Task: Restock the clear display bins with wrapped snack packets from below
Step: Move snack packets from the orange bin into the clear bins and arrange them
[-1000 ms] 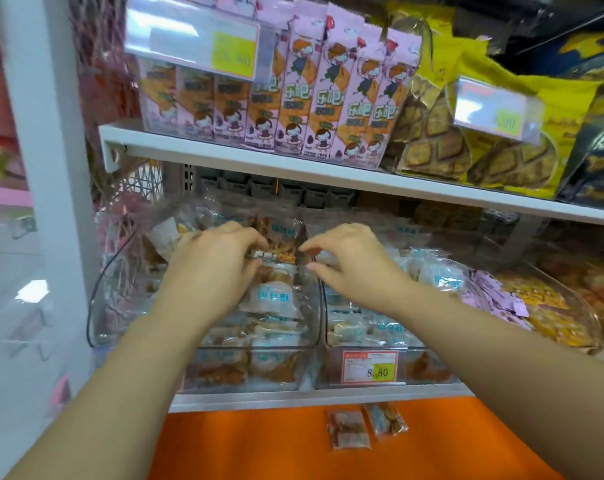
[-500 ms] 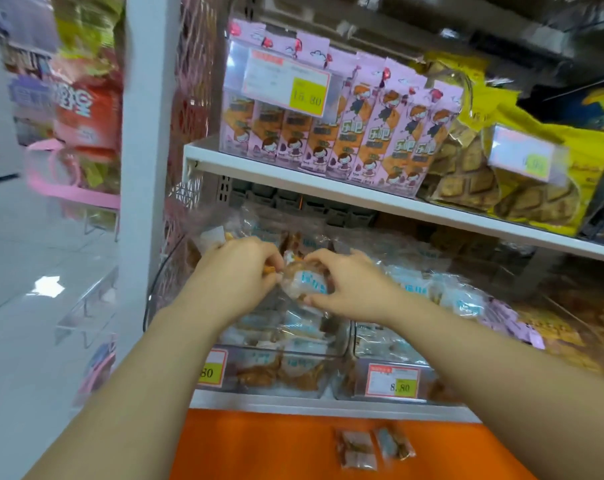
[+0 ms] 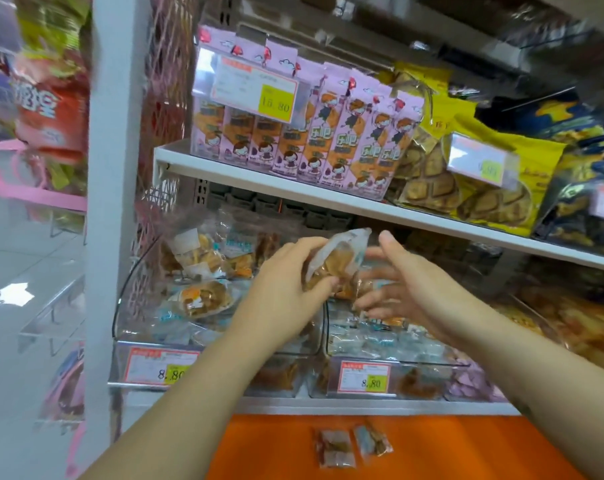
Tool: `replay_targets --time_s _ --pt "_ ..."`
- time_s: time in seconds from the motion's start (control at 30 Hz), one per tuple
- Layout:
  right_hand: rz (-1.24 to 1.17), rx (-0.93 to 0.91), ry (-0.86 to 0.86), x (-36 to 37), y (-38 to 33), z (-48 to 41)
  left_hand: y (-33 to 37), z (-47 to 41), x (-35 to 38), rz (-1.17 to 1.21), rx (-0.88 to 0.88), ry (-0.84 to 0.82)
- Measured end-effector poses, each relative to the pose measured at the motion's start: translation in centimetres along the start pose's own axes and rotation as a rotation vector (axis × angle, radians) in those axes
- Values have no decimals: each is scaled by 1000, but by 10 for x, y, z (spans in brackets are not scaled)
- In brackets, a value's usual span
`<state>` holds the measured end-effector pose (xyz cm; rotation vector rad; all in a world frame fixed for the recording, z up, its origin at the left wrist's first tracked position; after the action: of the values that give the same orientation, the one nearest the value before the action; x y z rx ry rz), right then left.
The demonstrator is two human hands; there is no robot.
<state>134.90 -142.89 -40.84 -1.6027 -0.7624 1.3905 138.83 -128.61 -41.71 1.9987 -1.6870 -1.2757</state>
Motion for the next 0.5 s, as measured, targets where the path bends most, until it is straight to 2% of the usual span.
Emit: replay_targets --time_s 0.07,0.13,0.17,0.37,0.5 --pt "296 -245 146 -18 -24 12 -4 -2 4 24 -46 -19" --pt "587 -425 112 -5 -31 23 -2 -1 10 51 -57 -32" --pt "640 -453 75 4 -28 26 0 0 16 61 -59 -48" --pt "350 -409 159 -17 0 -6 -7 11 40 134 -122 -130" --pt "419 -316 295 -35 13 -40 -31 13 40 -182 -121 -201"
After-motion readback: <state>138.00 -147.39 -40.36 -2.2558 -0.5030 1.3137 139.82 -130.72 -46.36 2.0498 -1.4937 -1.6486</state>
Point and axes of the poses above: each hand's wrist, its own z-axis away from the middle knuckle, its own x-axis out of the palm, y = z × x, the point moved 10 cm from there along -z, towards the middle knuckle, and after that the axes turned 1 degree about x, right-handed, at the moved point
